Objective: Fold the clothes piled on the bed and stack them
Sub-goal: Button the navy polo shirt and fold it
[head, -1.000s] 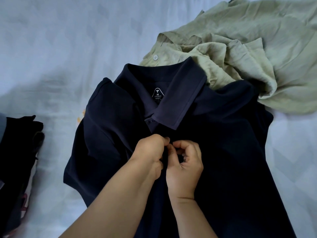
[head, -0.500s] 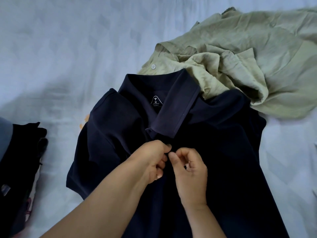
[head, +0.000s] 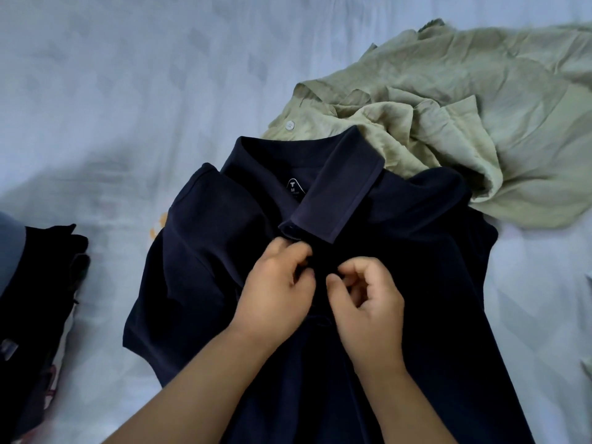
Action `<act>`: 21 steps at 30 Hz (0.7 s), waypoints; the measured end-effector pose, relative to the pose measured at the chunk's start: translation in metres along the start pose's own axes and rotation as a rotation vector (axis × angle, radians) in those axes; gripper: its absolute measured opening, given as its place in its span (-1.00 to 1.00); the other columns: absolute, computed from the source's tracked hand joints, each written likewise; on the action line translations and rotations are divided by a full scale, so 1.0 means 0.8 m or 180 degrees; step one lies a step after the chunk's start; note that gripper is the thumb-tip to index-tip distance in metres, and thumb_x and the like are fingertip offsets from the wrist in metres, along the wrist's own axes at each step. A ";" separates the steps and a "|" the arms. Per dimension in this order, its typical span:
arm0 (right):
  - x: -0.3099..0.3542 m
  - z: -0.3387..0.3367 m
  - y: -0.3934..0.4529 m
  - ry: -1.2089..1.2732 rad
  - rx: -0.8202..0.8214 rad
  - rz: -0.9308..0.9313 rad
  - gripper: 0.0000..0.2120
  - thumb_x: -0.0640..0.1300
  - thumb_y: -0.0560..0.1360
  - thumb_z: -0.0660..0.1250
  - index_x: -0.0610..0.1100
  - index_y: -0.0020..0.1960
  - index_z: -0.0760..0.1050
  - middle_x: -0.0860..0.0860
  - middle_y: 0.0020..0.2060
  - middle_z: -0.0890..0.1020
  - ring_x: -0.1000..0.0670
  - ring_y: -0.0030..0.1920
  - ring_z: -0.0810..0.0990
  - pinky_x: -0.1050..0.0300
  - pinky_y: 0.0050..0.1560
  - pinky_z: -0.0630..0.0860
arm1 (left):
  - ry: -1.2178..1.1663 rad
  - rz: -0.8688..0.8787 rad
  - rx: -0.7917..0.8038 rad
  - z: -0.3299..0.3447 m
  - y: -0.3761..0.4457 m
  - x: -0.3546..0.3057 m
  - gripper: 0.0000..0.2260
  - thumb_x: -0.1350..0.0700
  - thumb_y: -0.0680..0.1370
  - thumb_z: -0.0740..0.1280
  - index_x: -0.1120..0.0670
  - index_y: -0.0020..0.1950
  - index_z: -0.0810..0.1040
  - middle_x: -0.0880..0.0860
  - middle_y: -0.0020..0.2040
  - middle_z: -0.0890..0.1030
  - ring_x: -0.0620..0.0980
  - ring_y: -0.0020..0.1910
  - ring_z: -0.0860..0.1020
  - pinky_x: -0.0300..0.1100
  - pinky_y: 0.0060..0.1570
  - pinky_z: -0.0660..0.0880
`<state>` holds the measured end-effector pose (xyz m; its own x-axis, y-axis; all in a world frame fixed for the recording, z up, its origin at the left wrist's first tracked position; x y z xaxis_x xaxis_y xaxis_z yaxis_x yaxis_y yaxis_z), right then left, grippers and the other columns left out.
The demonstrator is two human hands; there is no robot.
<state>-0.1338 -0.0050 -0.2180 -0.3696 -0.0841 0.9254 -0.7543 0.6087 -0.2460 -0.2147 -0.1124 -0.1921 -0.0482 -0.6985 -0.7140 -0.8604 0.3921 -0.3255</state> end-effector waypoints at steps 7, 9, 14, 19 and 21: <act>0.081 0.007 -0.004 -0.0868 -0.0609 -0.2248 -0.81 -0.37 0.47 0.29 -0.24 0.05 0.56 -0.16 0.10 0.56 -0.10 -0.09 0.58 0.16 -0.03 0.53 | 0.0439 0.1281 -0.0494 -0.043 0.010 -0.005 -0.75 0.14 0.49 0.17 0.07 0.02 0.63 -0.04 0.43 0.36 -0.21 -0.08 0.49 -0.12 -0.12 0.55; 0.102 0.014 0.010 -0.1020 -0.0252 -0.2464 -0.66 -0.40 0.50 0.16 -0.19 0.19 0.54 -0.14 0.28 0.50 -0.10 0.01 0.61 0.14 0.00 0.56 | 0.0548 0.1359 -0.0146 -0.042 0.023 -0.006 -0.70 0.10 0.48 0.13 0.04 0.03 0.63 -0.11 0.51 0.22 -0.17 0.04 0.54 -0.09 -0.13 0.56; 0.091 0.034 0.086 -0.2517 0.0948 -0.1759 -0.37 -0.38 0.44 0.19 -0.07 0.48 0.24 0.03 0.52 0.18 -0.13 0.20 0.50 -0.06 0.11 0.50 | 0.1247 0.1025 0.0371 -0.037 0.059 -0.001 -0.75 0.26 0.52 0.20 0.07 0.07 0.61 -0.16 0.53 0.15 0.01 0.15 0.55 -0.06 -0.03 0.52; 0.076 0.013 0.148 -0.3044 0.0967 -0.1304 -0.35 -0.20 0.56 0.21 -0.08 0.55 -0.02 0.00 0.55 -0.03 -0.10 0.40 0.27 0.02 0.46 0.13 | 0.1502 0.1114 -0.0076 -0.057 0.082 -0.007 -0.47 0.27 0.51 0.27 0.09 0.48 0.29 0.01 0.53 0.16 0.07 0.38 0.34 -0.13 0.34 0.26; 0.071 0.010 0.149 -0.2998 0.1141 -0.1143 -0.33 -0.17 0.57 0.23 -0.01 0.56 -0.04 0.04 0.55 -0.07 -0.09 0.38 0.31 0.04 0.42 0.19 | 0.1531 0.1016 0.0021 -0.055 0.086 -0.004 -0.42 0.20 0.51 0.32 0.00 0.51 0.23 0.03 0.56 0.05 0.06 0.39 0.31 -0.11 0.35 0.26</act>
<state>-0.2493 0.0565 -0.1970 -0.2486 -0.8810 0.4026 -0.9611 0.1727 -0.2156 -0.2960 -0.1099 -0.1850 -0.5315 -0.7381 -0.4157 -0.7623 0.6307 -0.1452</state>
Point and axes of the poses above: each hand's wrist, its own y-axis towards the middle knuckle, its own z-axis out of the palm, x = y × z, the point moved 6 cm from there along y, towards the middle knuckle
